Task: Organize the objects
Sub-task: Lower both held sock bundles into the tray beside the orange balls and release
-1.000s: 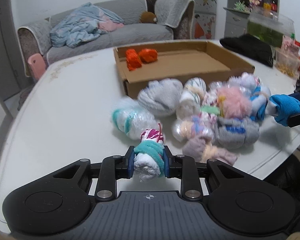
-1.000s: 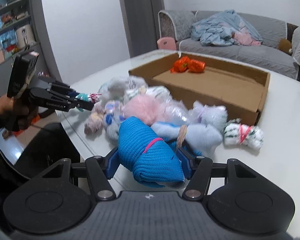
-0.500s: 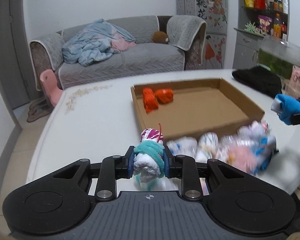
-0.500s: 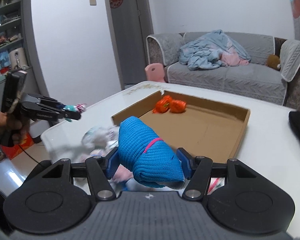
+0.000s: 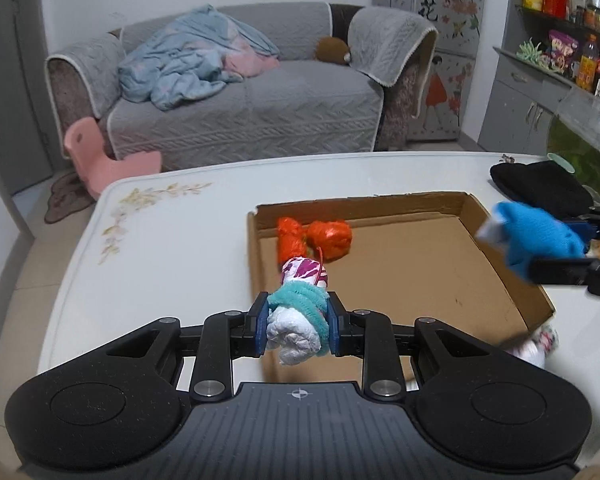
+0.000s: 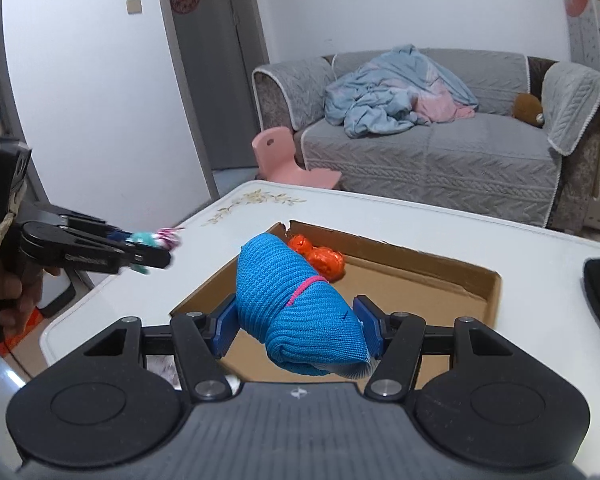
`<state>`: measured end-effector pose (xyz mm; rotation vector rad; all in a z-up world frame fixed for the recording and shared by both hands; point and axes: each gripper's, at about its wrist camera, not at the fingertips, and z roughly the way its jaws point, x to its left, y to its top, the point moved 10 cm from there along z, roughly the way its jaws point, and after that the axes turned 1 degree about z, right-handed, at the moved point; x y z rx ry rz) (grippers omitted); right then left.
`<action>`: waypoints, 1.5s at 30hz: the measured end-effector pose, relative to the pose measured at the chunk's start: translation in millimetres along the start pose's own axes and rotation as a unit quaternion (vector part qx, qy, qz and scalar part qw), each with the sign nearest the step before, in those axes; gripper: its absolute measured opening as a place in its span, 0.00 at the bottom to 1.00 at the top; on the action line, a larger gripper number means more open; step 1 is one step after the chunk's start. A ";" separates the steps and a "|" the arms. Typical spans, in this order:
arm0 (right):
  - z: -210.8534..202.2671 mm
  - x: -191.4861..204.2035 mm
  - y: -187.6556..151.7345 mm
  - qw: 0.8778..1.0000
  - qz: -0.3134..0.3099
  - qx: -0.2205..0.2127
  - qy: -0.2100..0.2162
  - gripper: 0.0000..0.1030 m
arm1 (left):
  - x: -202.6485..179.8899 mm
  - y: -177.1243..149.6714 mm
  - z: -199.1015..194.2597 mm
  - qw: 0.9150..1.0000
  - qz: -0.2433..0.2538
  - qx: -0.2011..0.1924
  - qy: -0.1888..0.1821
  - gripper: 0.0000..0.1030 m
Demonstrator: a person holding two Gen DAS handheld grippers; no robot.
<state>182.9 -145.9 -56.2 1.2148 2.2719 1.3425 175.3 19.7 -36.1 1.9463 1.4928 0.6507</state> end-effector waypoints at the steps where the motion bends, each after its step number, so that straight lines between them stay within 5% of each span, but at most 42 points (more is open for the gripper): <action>1: 7.8 0.0 2.6 1.000 0.001 0.005 0.001 0.55 | -3.3 2.8 7.9 1.000 0.001 0.007 -0.003 0.33; 20: 120.7 -28.4 4.1 0.992 0.064 0.099 -0.041 0.55 | -7.4 -1.9 121.8 0.997 0.024 0.065 0.022 0.33; 45: 160.3 -18.1 -6.6 0.981 0.090 0.165 -0.042 0.56 | -14.5 -15.1 143.2 0.996 0.034 0.075 0.031 0.37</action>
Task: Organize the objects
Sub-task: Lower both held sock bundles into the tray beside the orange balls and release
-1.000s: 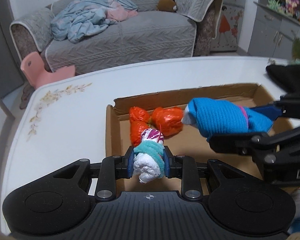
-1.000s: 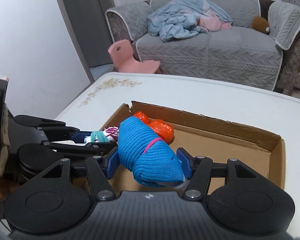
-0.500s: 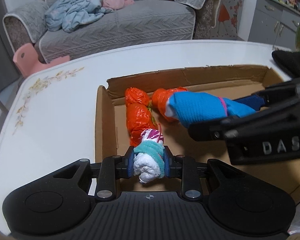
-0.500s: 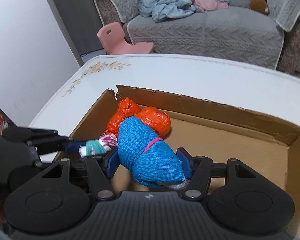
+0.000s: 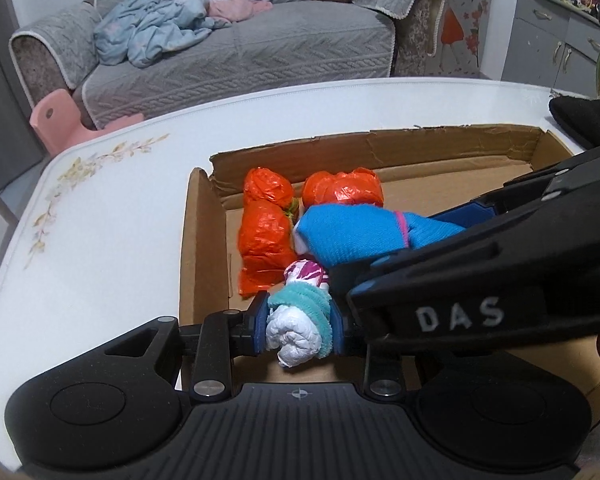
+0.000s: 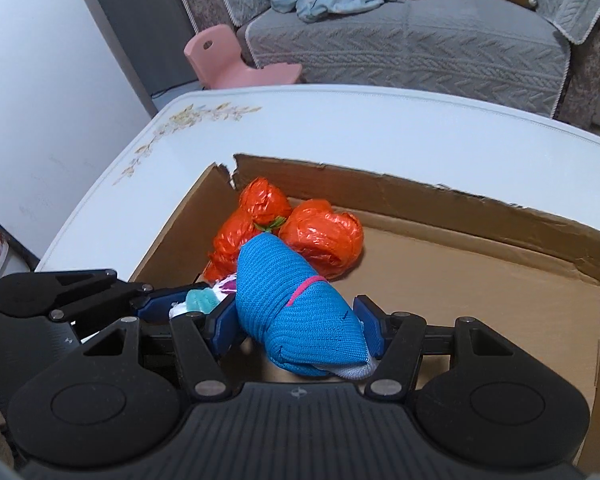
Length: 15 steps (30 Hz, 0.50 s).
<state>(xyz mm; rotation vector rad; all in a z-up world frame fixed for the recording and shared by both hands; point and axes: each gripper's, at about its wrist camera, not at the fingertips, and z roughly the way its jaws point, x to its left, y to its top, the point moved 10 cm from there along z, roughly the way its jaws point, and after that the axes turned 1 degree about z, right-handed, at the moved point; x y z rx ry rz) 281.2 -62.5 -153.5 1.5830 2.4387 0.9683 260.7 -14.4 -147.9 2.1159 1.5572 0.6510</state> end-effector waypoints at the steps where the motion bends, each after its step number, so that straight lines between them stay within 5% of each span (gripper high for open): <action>1: 0.4 0.1 -0.6 1.000 -0.002 0.002 -0.001 0.56 | -0.7 0.0 0.0 1.000 0.002 0.001 0.000 0.38; 6: 0.9 -2.4 0.4 1.000 -0.003 0.007 -0.001 0.57 | -1.5 1.7 1.9 1.000 0.002 0.007 -0.004 0.41; 13: 0.3 -2.7 1.9 1.000 -0.018 0.019 0.004 0.61 | -12.4 1.5 1.8 0.999 0.025 0.018 -0.027 0.82; 15: -2.6 -0.9 2.6 0.999 -0.032 0.023 0.009 0.63 | -16.0 1.0 0.7 0.998 0.034 0.027 -0.035 0.85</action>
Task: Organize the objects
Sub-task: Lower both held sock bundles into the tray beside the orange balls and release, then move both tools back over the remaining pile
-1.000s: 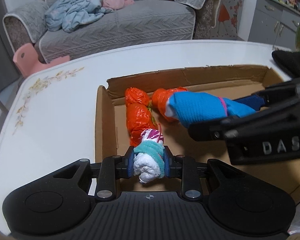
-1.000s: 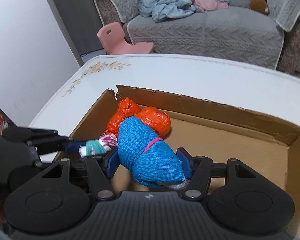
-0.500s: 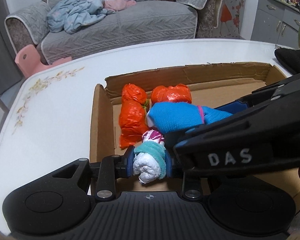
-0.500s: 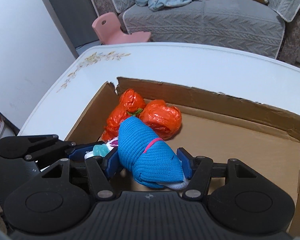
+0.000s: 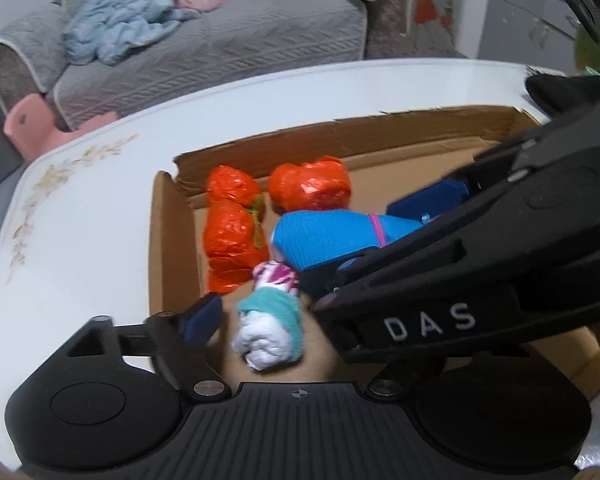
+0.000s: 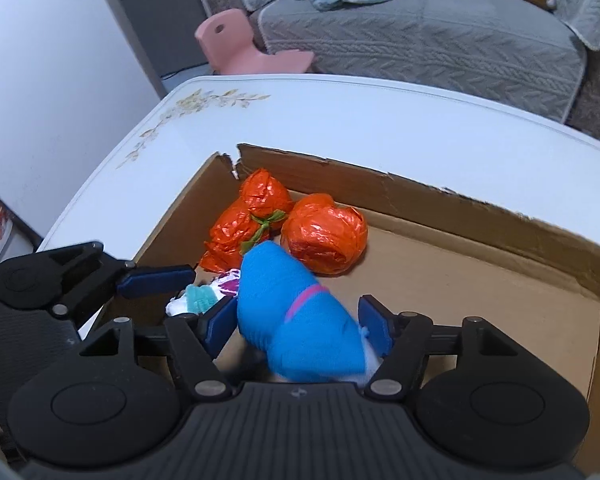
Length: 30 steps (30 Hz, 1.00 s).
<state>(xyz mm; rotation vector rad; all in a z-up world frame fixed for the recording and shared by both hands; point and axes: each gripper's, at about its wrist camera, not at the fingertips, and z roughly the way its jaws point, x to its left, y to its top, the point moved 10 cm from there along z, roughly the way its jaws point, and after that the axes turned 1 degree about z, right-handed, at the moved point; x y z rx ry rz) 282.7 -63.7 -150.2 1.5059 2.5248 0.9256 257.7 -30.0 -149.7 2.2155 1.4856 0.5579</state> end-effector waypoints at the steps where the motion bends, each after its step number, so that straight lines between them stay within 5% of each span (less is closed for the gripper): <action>1: -2.4 1.4 1.0 1.000 -0.014 0.001 0.000 0.65 | -1.1 0.1 -0.8 1.000 0.007 0.002 -0.001 0.85; 13: -25.7 3.1 3.4 0.989 -0.145 0.027 0.004 0.74 | -10.1 -1.4 -14.6 0.998 0.053 0.026 -0.028 0.92; 30: -70.1 -1.9 -22.9 0.989 -0.147 -0.004 0.005 0.79 | 10.9 -22.6 -72.1 0.999 0.037 -0.004 -0.010 0.95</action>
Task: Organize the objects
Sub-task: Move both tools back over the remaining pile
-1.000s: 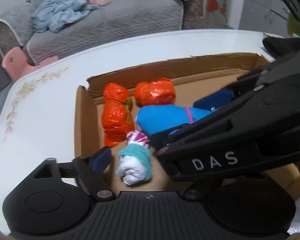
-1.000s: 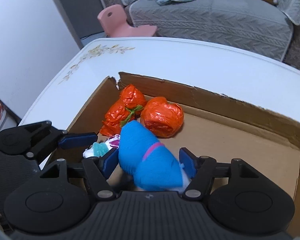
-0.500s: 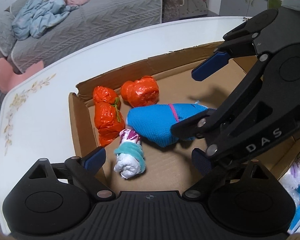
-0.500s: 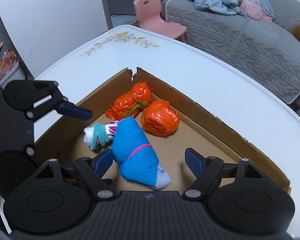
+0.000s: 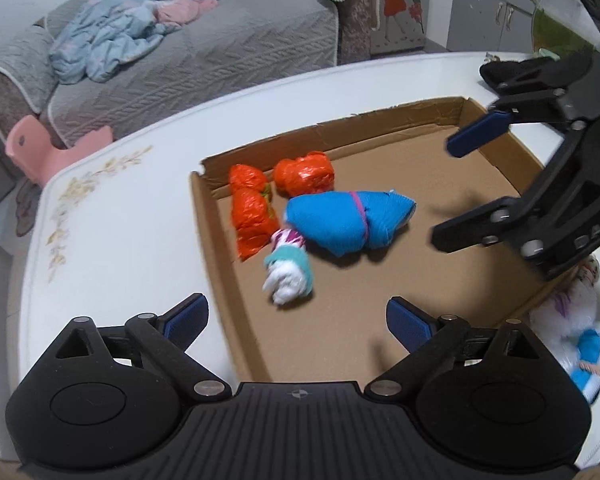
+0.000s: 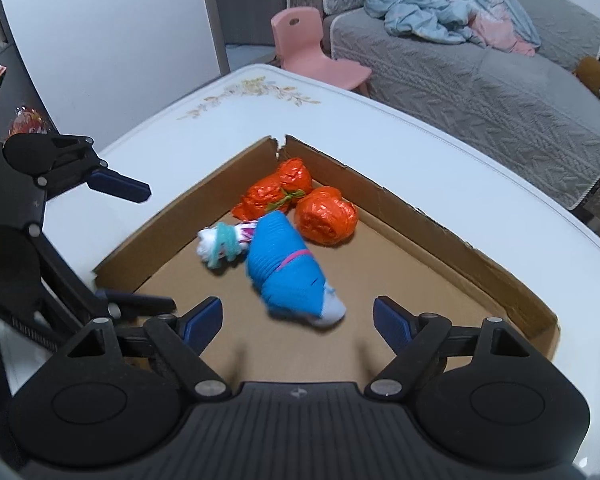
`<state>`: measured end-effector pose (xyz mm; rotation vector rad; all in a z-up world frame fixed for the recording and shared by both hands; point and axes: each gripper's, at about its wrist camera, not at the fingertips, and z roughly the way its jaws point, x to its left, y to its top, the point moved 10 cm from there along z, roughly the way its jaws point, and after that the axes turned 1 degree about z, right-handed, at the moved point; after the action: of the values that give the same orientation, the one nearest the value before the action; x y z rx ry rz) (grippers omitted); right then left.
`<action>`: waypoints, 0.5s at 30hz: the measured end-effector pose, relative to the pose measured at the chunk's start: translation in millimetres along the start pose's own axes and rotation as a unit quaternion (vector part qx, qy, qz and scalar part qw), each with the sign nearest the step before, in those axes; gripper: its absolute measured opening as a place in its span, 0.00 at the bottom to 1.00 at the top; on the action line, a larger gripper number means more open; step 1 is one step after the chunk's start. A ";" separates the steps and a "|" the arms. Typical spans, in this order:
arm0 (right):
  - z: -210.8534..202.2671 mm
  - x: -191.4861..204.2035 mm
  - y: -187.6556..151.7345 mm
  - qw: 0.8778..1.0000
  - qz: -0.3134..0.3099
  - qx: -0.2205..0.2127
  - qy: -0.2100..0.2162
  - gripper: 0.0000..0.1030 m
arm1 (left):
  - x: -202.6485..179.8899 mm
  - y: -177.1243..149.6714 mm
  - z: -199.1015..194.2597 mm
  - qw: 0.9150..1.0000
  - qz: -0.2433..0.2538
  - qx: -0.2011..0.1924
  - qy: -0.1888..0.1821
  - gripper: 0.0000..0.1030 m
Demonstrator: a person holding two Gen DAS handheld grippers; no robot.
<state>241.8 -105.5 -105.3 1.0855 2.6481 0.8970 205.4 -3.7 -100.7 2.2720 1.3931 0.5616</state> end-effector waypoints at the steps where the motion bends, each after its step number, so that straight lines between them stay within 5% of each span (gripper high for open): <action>1: -6.7 1.0 -3.5 1.000 -0.003 -0.006 -0.001 0.80 | 1.5 -3.3 -5.7 1.000 -0.003 -0.003 0.002 0.95; 15: -74.2 23.2 -57.0 0.998 -0.012 -0.056 0.002 0.82 | 3.4 -70.0 -73.3 0.998 -0.026 -0.050 0.017 0.98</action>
<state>165.8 -157.0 -75.9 1.0257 2.5740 1.0295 116.2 38.2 -77.1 2.1501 1.4032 0.6416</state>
